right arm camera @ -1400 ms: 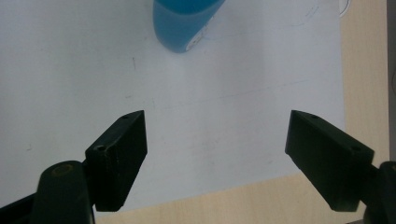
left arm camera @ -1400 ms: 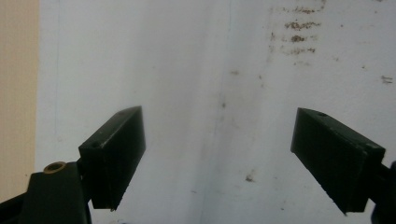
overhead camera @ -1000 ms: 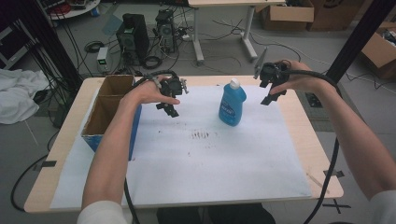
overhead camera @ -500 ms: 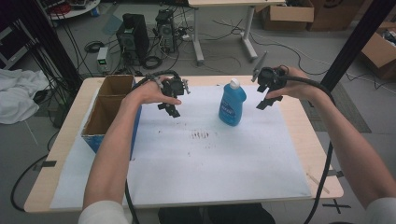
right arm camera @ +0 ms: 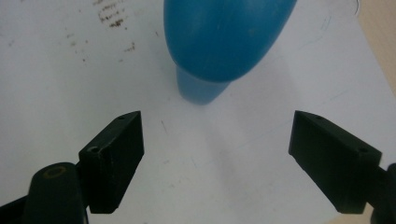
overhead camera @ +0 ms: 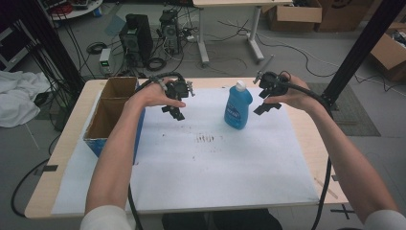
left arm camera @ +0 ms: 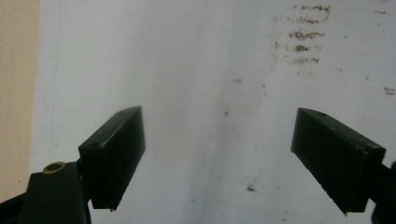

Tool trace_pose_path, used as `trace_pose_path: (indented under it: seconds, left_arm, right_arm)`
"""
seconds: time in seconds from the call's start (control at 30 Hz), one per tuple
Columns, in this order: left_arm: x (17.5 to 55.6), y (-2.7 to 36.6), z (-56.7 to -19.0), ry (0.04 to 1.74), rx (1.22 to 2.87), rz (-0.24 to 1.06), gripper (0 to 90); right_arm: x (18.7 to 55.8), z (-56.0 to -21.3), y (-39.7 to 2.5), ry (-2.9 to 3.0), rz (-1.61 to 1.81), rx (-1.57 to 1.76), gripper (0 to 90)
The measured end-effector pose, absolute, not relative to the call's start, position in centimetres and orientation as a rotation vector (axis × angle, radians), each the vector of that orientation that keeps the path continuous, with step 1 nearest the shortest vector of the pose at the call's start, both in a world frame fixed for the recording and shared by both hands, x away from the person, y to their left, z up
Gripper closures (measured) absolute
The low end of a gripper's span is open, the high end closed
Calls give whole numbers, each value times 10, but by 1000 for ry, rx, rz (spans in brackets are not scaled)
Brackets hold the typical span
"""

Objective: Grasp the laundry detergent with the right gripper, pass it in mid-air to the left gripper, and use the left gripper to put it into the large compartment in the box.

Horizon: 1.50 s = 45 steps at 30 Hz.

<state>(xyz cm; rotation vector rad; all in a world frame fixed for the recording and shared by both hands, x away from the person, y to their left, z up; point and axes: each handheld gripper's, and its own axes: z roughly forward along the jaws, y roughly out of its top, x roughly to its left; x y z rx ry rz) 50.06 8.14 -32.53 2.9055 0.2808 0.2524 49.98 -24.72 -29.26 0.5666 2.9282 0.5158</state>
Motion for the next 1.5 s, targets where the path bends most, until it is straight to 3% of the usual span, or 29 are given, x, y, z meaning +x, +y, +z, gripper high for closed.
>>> trace_pose_path:
  seconds: [1.5]
  left_arm:
    - [500, 85, -323, 290, 2893, 265, 183]
  right_arm:
    - [491, -347, -220, 2606, 881, 932, 163]
